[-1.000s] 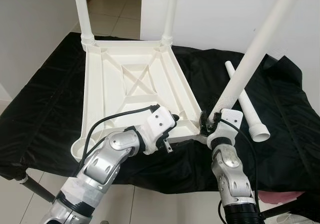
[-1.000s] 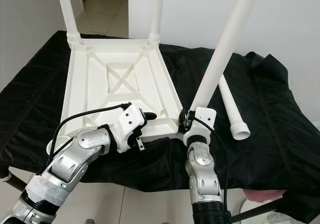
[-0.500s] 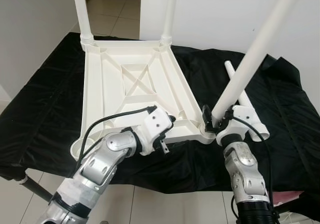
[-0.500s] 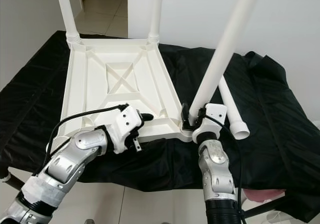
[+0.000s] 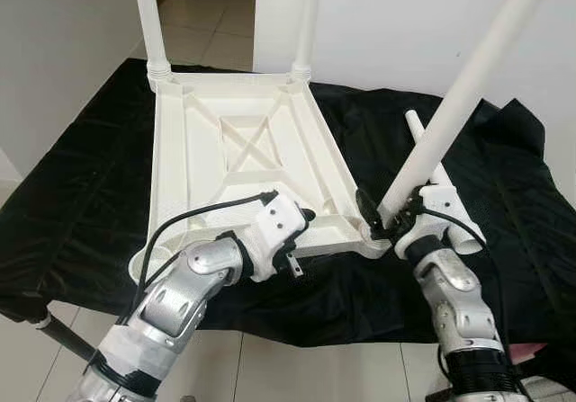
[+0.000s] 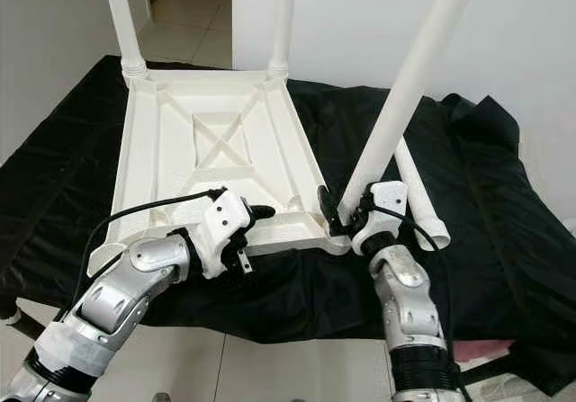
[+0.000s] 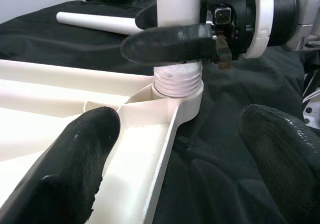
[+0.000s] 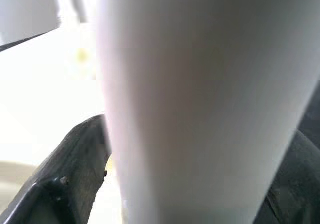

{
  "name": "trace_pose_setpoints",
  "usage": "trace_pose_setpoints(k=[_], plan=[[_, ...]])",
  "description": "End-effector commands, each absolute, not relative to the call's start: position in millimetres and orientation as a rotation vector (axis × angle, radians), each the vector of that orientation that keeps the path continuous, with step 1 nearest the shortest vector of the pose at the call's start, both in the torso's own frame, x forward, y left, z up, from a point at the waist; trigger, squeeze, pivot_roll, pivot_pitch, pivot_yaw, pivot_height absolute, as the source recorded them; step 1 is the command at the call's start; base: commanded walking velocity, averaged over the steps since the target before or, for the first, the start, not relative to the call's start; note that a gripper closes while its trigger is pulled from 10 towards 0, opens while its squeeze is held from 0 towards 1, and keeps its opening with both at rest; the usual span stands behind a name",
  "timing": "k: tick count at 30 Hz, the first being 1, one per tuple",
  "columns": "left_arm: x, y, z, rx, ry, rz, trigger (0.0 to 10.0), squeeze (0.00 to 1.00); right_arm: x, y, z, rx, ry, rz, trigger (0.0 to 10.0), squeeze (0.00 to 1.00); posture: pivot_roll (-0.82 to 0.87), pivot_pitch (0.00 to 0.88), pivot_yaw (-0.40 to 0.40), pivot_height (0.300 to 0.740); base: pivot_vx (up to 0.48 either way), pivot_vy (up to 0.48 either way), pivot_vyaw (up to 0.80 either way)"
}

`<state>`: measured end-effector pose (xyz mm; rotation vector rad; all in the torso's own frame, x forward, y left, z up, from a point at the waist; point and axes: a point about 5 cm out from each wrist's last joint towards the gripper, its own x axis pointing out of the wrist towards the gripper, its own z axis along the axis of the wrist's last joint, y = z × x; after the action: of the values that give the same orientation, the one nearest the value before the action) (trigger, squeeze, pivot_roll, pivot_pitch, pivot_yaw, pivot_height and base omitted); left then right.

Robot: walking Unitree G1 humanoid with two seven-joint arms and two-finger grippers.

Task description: Building children table

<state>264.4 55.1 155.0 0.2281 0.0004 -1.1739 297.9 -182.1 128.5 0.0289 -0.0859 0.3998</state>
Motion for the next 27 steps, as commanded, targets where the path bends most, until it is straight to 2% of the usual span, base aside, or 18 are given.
trace_pose_setpoints(k=[1, 4, 6, 10, 11, 12, 14, 15, 18, 19, 20, 27], plan=[[261, 51, 160, 0.233, -0.012, -1.242, 10.0, 0.00, 300, -185, 127, 0.007, -0.076, 0.474, 10.0, 0.00, 0.02, 0.000, -0.095, 0.740, 0.000, 0.000, 0.00], [261, 51, 160, 0.235, -0.011, -1.242, 10.0, 0.00, 303, -188, 127, -0.012, -0.062, 0.516, 10.0, 0.00, 0.02, 0.000, -0.093, 0.740, 0.000, 0.000, 0.00], [261, 50, 160, 0.236, -0.010, -1.242, 10.0, 0.00, 305, -190, 127, -0.010, -0.059, 0.537, 8.1, 0.00, 0.02, 0.000, -0.092, 0.740, 0.000, 0.000, 0.00], [260, 50, 160, 0.236, -0.009, -1.241, 10.0, 0.00, 307, -190, 128, -0.013, -0.061, 0.549, 8.4, 0.00, 0.02, 0.000, -0.092, 0.740, 0.000, 0.000, 0.00], [260, 50, 160, 0.235, -0.008, -1.240, 10.0, 0.00, 308, -190, 129, -0.019, -0.063, 0.557, 9.2, 0.00, 0.02, 0.000, -0.093, 0.740, 0.000, 0.000, 0.00], [260, 50, 160, 0.235, -0.007, -1.239, 10.0, 0.00, 310, -191, 130, -0.022, -0.063, 0.564, 9.5, 0.00, 0.02, 0.000, -0.094, 0.740, 0.000, 0.000, 0.00], [260, 50, 160, 0.235, -0.007, -1.239, 10.0, 0.00, 310, -191, 130, -0.022, -0.063, 0.564, 9.5, 0.00, 0.02, 0.000, -0.094, 0.740, 0.000, 0.000, 0.00], [260, 50, 160, 0.235, -0.006, -1.237, 10.0, 0.00, 311, -192, 130, -0.026, -0.064, 0.577, 10.0, 0.00, 0.02, 0.000, -0.094, 0.740, 0.000, 0.000, 0.00], [260, 50, 160, 0.232, -0.006, -1.235, 10.0, 0.00, 313, -193, 130, -0.032, -0.063, 0.594, 9.8, 0.00, 0.02, 0.000, -0.096, 0.740, 0.000, 0.000, 0.00], [260, 50, 160, 0.231, -0.006, -1.234, 10.0, 0.00, 314, -193, 130, -0.039, -0.062, 0.604, 4.0, 0.00, 0.02, 0.000, -0.096, 0.740, 0.000, 0.000, 0.00], [260, 50, 160, 0.230, -0.006, -1.232, 10.0, 0.00, 315, -194, 130, -0.038, -0.060, 0.610, 0.0, 0.00, 0.02, 0.000, -0.096, 0.740, 0.000, 0.000, 0.00], [261, 50, 161, 0.226, -0.007, -1.227, 10.0, 0.00, 315, -199, 127, -0.031, -0.056, 0.626, 0.0, 0.00, 0.02, 0.000, -0.098, 0.740, 0.000, 0.000, 0.00]])
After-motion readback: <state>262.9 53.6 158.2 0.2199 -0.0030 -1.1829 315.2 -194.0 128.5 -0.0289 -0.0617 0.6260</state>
